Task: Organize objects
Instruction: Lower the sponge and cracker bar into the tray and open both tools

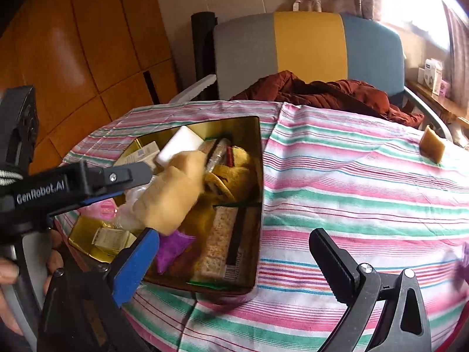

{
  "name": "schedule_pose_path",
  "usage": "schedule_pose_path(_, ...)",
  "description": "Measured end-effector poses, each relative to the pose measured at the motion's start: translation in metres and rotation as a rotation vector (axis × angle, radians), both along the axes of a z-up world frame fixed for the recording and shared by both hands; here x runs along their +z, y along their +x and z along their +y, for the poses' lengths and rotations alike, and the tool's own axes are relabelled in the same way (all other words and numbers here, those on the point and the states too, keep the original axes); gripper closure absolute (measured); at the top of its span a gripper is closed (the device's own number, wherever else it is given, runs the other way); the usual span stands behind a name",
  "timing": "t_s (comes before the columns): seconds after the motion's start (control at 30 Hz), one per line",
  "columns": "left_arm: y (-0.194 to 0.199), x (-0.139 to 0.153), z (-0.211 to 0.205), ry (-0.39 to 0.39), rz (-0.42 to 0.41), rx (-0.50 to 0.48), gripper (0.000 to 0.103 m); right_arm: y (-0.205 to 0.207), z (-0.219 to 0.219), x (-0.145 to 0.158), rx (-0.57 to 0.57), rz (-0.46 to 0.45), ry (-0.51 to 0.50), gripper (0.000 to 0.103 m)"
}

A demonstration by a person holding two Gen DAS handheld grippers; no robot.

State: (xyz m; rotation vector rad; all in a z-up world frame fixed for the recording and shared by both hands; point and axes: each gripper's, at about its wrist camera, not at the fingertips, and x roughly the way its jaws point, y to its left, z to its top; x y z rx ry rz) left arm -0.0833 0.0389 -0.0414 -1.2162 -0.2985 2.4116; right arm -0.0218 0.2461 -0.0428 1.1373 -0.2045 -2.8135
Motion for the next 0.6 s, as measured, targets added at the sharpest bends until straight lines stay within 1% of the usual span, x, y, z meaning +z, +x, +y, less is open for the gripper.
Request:
schedule_pose_path(0.1,0.006,-0.001,-0.013,-0.021,0.006,0.028,0.03,-0.001,-0.001,-0.003,0.003,-0.012,0.009,0.0)
schedule_pose_path(0.2,0.016,0.0,-0.024,-0.059,0.023,0.05,0.03,0.0,-0.005,-0.004,0.008,-0.002,0.045,0.0)
schedule_pose_path(0.27,0.024,0.001,-0.03,-0.09,0.047,0.068,0.03,0.001,-0.01,-0.004,0.011,0.001,0.092,0.0)
schedule_pose_path(0.33,0.029,0.003,-0.033,-0.12,0.078,0.09,0.03,0.001,-0.017,-0.004,0.007,0.002,0.184,0.0)
schedule_pose_path(0.4,0.035,0.006,-0.034,-0.152,0.108,0.103,0.03,0.003,-0.023,-0.004,-0.008,0.019,0.255,0.0)
schedule_pose_path(0.5,0.039,0.009,-0.029,-0.225,0.155,0.123,0.03,0.009,-0.029,-0.001,-0.003,0.063,0.309,0.0)
schedule_pose_path(0.6,0.045,0.015,-0.024,-0.327,0.217,0.183,0.03,0.012,-0.033,0.001,-0.001,0.084,0.357,0.0)
